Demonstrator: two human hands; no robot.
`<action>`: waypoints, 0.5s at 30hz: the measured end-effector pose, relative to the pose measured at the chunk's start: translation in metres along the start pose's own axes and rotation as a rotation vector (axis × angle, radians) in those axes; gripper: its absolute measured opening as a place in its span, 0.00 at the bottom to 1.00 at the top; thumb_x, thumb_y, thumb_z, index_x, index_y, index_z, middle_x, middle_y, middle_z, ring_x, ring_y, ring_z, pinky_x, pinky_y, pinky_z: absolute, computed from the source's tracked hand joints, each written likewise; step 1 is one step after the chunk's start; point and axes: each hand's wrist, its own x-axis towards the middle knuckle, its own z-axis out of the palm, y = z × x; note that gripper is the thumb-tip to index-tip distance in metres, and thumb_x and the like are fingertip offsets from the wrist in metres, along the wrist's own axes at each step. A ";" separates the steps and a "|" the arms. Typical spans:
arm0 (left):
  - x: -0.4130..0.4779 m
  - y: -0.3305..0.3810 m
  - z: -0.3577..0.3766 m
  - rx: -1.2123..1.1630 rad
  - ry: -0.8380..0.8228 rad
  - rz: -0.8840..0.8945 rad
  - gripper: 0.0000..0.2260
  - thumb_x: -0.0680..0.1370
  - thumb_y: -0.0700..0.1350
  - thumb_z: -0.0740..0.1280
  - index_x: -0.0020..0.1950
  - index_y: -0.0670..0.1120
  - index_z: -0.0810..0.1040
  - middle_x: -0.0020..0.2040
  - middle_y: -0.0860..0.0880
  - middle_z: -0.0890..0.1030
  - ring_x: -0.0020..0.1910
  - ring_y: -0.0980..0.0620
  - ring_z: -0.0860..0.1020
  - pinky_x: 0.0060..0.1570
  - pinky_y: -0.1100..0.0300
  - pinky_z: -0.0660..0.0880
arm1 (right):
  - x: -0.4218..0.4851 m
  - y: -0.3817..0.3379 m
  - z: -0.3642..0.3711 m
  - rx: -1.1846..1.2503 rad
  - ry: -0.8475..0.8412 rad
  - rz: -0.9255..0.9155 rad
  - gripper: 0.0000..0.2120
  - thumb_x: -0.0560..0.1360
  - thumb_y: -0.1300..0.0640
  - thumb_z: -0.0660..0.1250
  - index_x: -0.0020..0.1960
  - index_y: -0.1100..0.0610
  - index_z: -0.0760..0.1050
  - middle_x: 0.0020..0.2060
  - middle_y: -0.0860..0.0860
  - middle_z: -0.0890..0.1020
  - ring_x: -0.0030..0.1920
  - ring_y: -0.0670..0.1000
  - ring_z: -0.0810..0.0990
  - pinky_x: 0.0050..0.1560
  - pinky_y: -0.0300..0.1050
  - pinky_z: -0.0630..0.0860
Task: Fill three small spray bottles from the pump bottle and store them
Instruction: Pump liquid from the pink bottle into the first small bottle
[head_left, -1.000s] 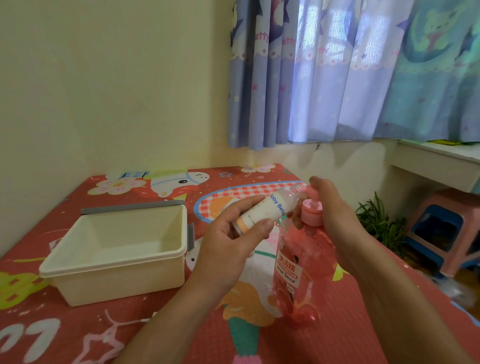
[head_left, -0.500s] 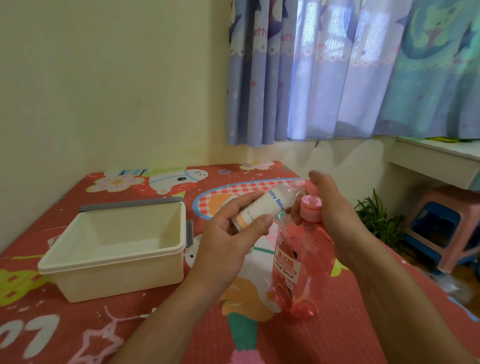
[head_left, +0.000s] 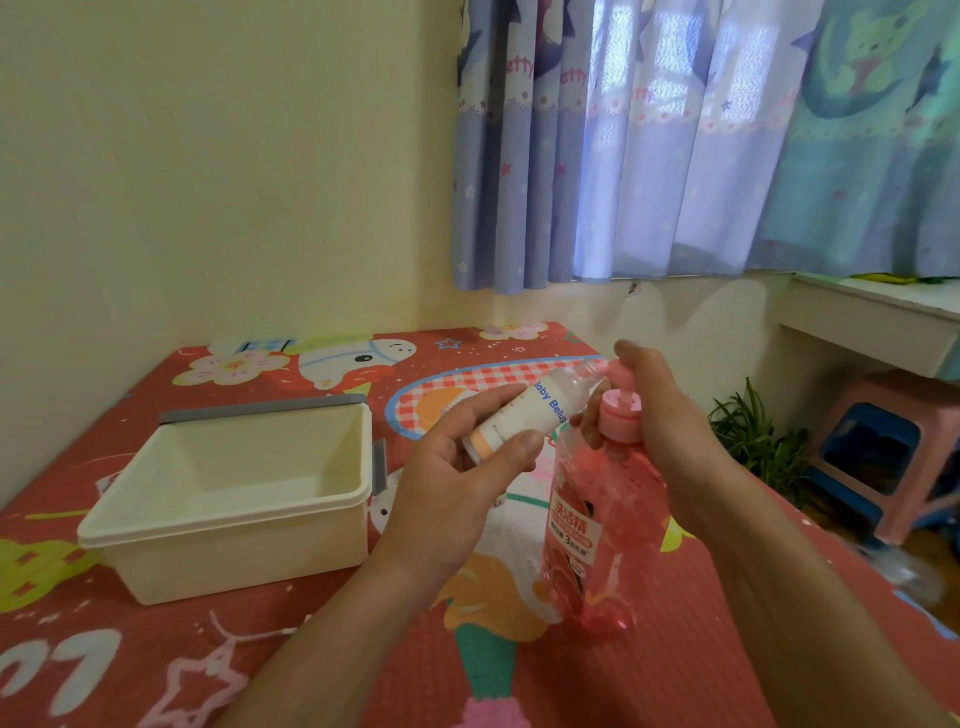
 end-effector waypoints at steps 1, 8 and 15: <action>0.000 0.000 0.000 -0.003 0.002 0.003 0.18 0.67 0.47 0.71 0.57 0.53 0.80 0.47 0.56 0.83 0.40 0.57 0.81 0.35 0.70 0.74 | 0.000 0.000 0.000 -0.004 -0.002 0.001 0.33 0.78 0.34 0.53 0.32 0.60 0.75 0.28 0.55 0.78 0.30 0.51 0.72 0.37 0.47 0.68; 0.000 -0.001 0.000 0.010 0.008 -0.002 0.17 0.67 0.47 0.72 0.55 0.55 0.81 0.45 0.59 0.83 0.40 0.56 0.81 0.35 0.69 0.74 | 0.000 -0.001 0.000 -0.011 -0.006 0.006 0.29 0.79 0.40 0.52 0.38 0.63 0.77 0.28 0.54 0.78 0.29 0.51 0.69 0.34 0.45 0.67; 0.000 0.000 0.000 0.007 0.009 -0.006 0.15 0.73 0.39 0.71 0.57 0.53 0.81 0.47 0.55 0.83 0.38 0.58 0.81 0.35 0.69 0.74 | 0.000 -0.002 0.000 0.006 -0.009 0.002 0.30 0.78 0.37 0.53 0.33 0.60 0.75 0.28 0.55 0.79 0.28 0.50 0.71 0.35 0.46 0.67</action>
